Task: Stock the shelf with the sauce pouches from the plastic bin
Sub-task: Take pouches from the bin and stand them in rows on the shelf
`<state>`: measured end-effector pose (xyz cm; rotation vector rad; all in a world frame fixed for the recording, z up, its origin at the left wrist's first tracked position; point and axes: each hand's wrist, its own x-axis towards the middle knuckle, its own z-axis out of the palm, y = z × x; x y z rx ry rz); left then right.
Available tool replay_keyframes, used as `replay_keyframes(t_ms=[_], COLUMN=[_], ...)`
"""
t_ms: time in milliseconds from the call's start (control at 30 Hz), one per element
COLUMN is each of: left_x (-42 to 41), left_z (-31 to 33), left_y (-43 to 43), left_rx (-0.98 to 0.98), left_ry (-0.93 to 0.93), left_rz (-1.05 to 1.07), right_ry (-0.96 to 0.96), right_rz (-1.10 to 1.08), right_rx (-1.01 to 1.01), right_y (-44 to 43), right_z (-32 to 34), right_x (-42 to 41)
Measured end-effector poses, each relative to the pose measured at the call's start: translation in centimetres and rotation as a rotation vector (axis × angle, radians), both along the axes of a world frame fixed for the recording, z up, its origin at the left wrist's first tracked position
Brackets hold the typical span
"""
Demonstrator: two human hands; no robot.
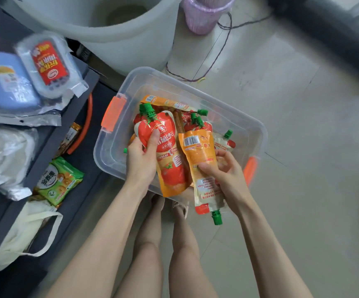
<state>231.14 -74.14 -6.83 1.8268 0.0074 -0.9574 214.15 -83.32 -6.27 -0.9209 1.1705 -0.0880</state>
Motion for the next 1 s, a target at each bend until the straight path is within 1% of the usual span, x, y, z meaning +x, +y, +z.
replay_keyframes(t_ms=[100, 200, 300, 400, 500, 567, 667, 767, 833, 900, 933, 967, 1000], left_x=[0.2, 0.4, 0.2, 0.0, -0.4, -1.0, -1.7, -2.4, -2.9, -3.5, -3.8, -4.2, -4.6], left_z=[4.1, 9.0, 13.8, 18.4, 22.6, 24.8, 27.6, 30.0, 31.3, 32.5, 33.1, 33.7, 34.3], left_y=[0.7, 2.6, 5.6, 9.4, 13.6, 16.3, 20.2, 24.4, 27.3, 30.2, 31.6, 33.1, 34.6], left_rx=[-0.087, -0.164, -0.164, -0.168, -0.231, -0.265, -0.323, -0.381, -0.404, -0.431, -0.448, -0.461, -0.469], left_ry=[0.017, -0.013, -0.014, 0.072, 0.117, 0.130, 0.110, 0.014, -0.046, -0.114, -0.153, -0.186, -0.210], left_rz=[0.022, 0.022, 0.027, 0.030, -0.094, -0.135, -0.061, 0.121, 0.302, 0.473, 0.536, 0.593, 0.645], right_ry=[-0.062, -0.096, -0.115, -0.141, -0.174, -0.219, -0.283, -0.337, -0.350, -0.297, -0.276, -0.288, -0.339], right_rz=[0.057, 0.211, 0.417, 0.683, 0.905, 1.054, 1.187, 1.187, 1.077, 0.898, 0.794, 0.695, 0.608], right_rx=[-0.109, -0.208, -0.283, -0.342, -0.394, -0.417, -0.443, -0.584, -0.753, -0.891, -0.884, -0.811, -0.669], right_y=[0.3, 0.6, 1.3, 2.2, 3.7, 5.4, 8.5, 12.4, 15.5, 19.5, 21.9, 24.3, 26.6], right_z=[4.4, 9.3, 13.8, 17.9, 21.8, 24.0, 27.1, 29.6, 30.3, 30.8, 31.2, 31.6, 31.9], right_x=[0.3, 0.8, 1.2, 2.1, 4.0, 5.5, 7.7, 9.2, 9.9, 10.4, 10.6, 10.7, 10.9])
